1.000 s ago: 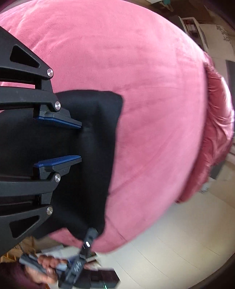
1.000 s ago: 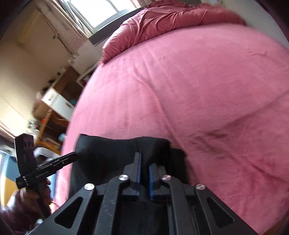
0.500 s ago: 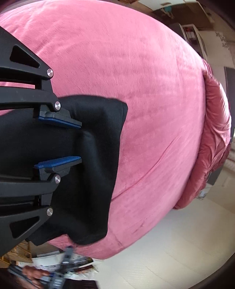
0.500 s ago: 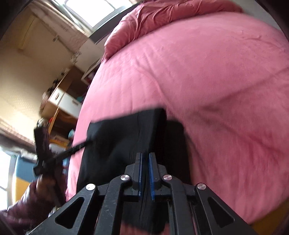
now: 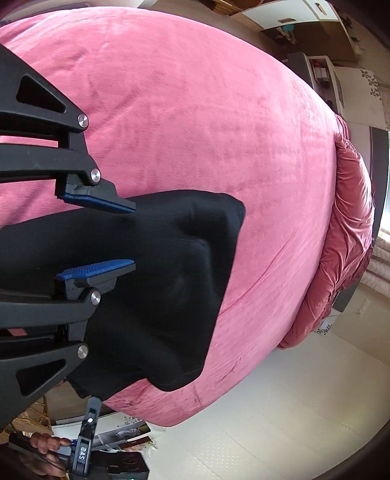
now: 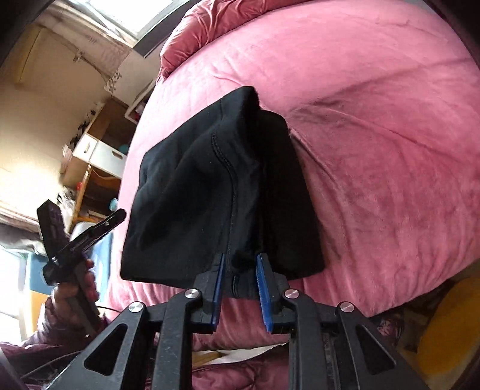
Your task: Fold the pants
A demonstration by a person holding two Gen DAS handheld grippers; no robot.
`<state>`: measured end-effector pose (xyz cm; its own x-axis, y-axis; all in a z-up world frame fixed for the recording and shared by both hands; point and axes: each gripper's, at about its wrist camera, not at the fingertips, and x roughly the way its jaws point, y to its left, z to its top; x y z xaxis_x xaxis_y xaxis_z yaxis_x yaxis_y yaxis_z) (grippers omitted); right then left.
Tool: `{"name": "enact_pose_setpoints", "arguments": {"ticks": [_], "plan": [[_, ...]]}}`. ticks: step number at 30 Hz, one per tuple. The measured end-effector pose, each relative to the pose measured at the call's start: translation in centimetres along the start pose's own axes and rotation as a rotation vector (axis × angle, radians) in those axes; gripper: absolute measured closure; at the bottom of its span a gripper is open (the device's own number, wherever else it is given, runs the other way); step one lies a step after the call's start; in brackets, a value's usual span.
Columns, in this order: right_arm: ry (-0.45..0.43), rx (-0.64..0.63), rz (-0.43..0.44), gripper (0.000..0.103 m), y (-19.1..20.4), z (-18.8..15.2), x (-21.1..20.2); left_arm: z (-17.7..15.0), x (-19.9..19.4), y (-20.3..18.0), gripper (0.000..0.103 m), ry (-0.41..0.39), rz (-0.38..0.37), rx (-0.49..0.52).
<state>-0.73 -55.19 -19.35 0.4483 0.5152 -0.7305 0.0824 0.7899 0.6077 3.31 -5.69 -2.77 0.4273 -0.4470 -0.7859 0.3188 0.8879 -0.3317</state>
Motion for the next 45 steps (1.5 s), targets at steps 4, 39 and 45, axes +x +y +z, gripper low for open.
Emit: {"name": "enact_pose_setpoints", "arguments": {"ticks": [4,39,45], "plan": [[0.000,-0.083,-0.064,0.097,1.6,-0.1,-0.2,-0.7,-0.3,-0.3,0.071,0.000,-0.009,0.002],[0.013,-0.005,-0.060,0.050,0.1,-0.3,0.8,-9.0,-3.0,-0.6,0.062,0.185,-0.151,0.246],[0.034,-0.024,-0.078,0.068,0.7,0.2,2.6,-9.1,-1.0,-1.8,0.067,0.160,-0.072,0.202]]}}
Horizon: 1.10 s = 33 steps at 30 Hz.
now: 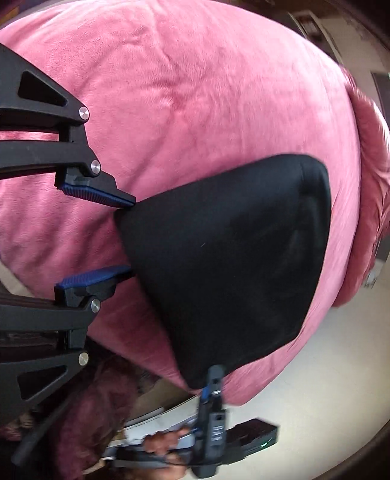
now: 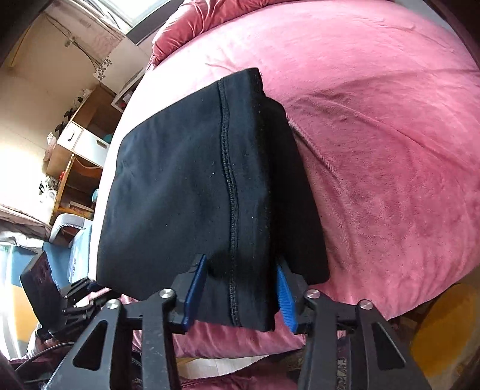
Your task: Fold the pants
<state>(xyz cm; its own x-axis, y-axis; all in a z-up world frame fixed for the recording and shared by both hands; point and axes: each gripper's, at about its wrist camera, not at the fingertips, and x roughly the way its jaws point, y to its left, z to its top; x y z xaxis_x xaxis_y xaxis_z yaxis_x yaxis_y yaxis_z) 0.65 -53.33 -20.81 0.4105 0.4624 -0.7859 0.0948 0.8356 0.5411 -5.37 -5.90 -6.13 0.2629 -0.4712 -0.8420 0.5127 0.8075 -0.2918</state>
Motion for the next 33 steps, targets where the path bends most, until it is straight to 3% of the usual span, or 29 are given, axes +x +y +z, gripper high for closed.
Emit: {"name": "enact_pose_setpoints", "arguments": {"ticks": [2,4,5,9,13,17,19,26,31,33], "plan": [[0.003,-0.011,-0.008,0.084,0.1,0.1,0.3,0.0,-0.5,0.4,0.081,-0.044,0.010,-0.031],[-0.008,-0.025,-0.011,0.089,0.5,0.0,0.1,-0.3,-0.7,0.1,0.093,-0.056,0.054,-0.008],[-0.020,-0.042,-0.011,0.089,0.9,-0.1,-0.4,-0.7,-0.9,-0.4,0.094,-0.064,0.089,0.015],[-0.070,-0.084,-0.048,0.090,1.5,-0.5,-2.2,-1.3,-0.8,-0.7,0.095,-0.042,0.077,0.032],[-0.011,-0.070,-0.116,0.091,0.1,-0.5,0.7,-1.3,-0.4,-1.7,0.094,-0.025,0.084,0.084],[-0.020,-0.048,-0.101,0.090,0.0,-0.1,1.2,-1.0,-1.9,-1.6,0.079,-0.056,0.091,0.048],[-0.018,-0.063,-0.097,0.088,0.3,-0.1,1.0,-0.8,-3.4,-1.2,0.077,-0.083,0.078,0.018],[-0.013,-0.058,-0.094,0.077,0.7,-0.3,-0.1,0.6,-8.5,-1.9,0.070,-0.236,0.160,0.051],[-0.046,-0.078,-0.125,0.057,1.8,0.6,-1.2,3.6,-8.0,-2.0,0.069,-0.259,0.202,0.068],[-0.069,-0.085,-0.126,0.054,1.7,1.7,-1.6,4.3,-7.3,-2.2,0.068,-0.254,0.211,0.085]]}}
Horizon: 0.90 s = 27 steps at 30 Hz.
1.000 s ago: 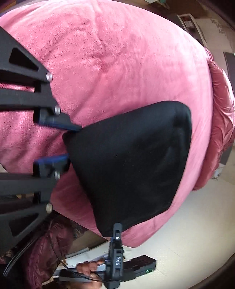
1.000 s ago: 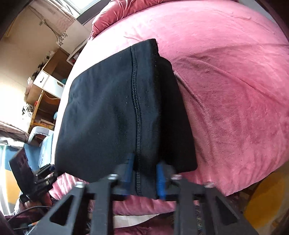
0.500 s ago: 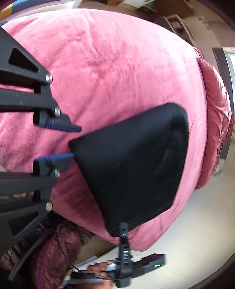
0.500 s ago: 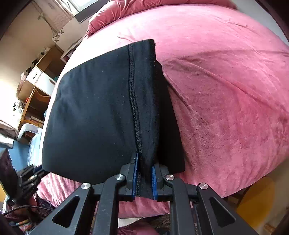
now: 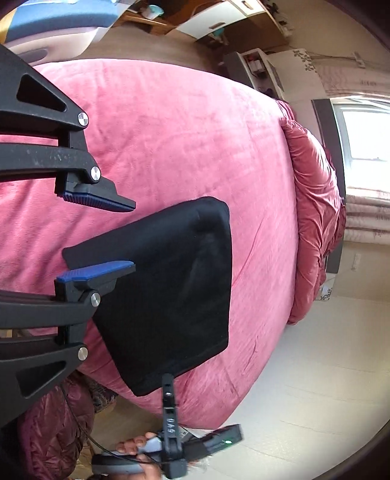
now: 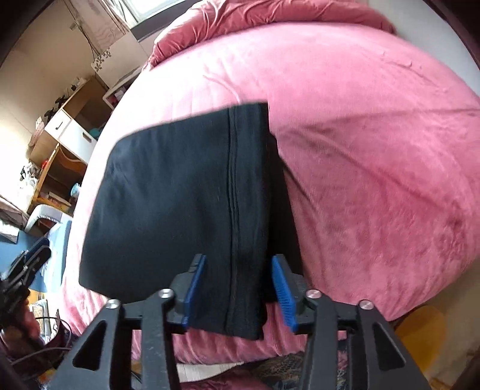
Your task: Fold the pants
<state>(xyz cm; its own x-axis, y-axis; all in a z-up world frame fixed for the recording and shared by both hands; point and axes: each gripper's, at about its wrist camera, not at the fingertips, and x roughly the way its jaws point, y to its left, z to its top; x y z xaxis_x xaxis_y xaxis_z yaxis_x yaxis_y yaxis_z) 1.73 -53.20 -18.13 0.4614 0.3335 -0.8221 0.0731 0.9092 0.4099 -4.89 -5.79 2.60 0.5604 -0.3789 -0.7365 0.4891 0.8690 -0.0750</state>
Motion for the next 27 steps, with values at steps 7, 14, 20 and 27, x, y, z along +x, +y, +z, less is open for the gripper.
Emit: {"name": "enact_pose_setpoints", "arguments": {"ticks": [7,14,20,27], "plan": [[-0.050,0.024,-0.016,0.047,0.2,3.4,1.0,0.7,1.8,-0.7,0.066,0.029,0.022,0.034],[-0.035,0.082,-0.003,0.052,-0.3,5.8,4.2,1.4,4.7,0.2,0.066,0.078,0.043,0.009],[-0.032,0.056,-0.053,0.085,-0.4,6.2,5.8,0.9,9.0,1.9,0.065,0.177,0.049,-0.088],[-0.019,0.109,0.031,0.079,-2.5,6.6,6.6,0.9,9.3,5.7,0.031,0.150,-0.119,-0.303]]}}
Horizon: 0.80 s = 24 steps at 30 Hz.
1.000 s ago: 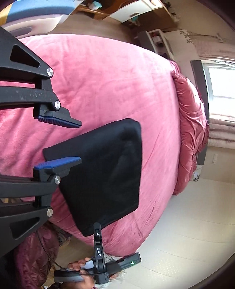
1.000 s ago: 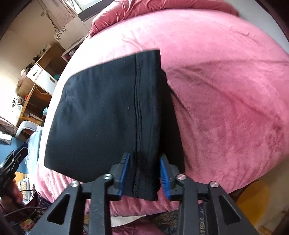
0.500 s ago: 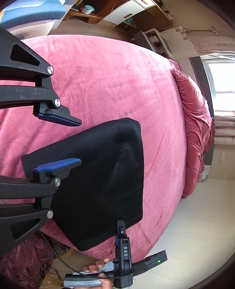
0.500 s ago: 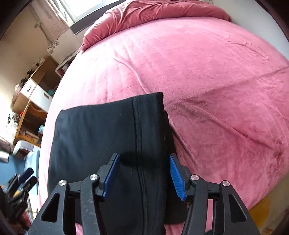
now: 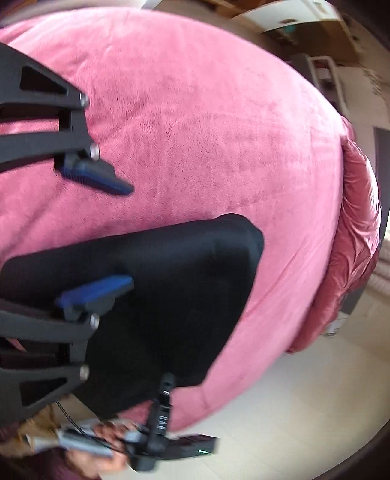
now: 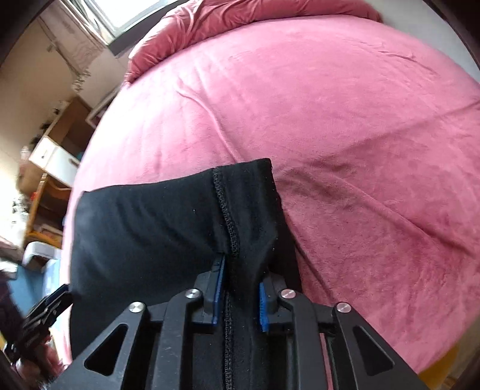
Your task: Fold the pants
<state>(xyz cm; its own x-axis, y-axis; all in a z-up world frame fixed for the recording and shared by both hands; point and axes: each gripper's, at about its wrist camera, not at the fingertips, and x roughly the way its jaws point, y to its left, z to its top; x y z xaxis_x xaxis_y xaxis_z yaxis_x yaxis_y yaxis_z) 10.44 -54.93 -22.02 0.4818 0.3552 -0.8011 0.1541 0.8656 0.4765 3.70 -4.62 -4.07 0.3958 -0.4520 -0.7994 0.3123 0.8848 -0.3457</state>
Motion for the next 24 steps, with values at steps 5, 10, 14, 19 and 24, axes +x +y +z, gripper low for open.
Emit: {"name": "enact_pose_setpoints", "arguments": {"ticks": [5,10,14,19,24], "plan": [[-0.006,0.050,0.104,0.027,-2.4,-0.6,-1.8,0.8,0.8,1.7,0.027,0.011,-0.114,-0.068],[0.093,0.042,0.137,0.027,-3.8,-2.3,-0.9,0.9,2.8,1.7,0.027,0.062,-0.168,-0.075],[0.154,0.042,0.211,0.029,-4.3,-3.0,0.8,0.4,4.5,1.4,0.027,0.111,-0.213,-0.086],[0.166,-0.018,0.230,0.052,-3.6,-2.7,1.6,0.2,5.5,1.1,0.048,0.147,-0.251,-0.103],[0.148,-0.100,0.215,0.062,-1.4,-2.5,-0.3,0.5,3.6,1.1,0.066,0.100,-0.315,-0.094]]}}
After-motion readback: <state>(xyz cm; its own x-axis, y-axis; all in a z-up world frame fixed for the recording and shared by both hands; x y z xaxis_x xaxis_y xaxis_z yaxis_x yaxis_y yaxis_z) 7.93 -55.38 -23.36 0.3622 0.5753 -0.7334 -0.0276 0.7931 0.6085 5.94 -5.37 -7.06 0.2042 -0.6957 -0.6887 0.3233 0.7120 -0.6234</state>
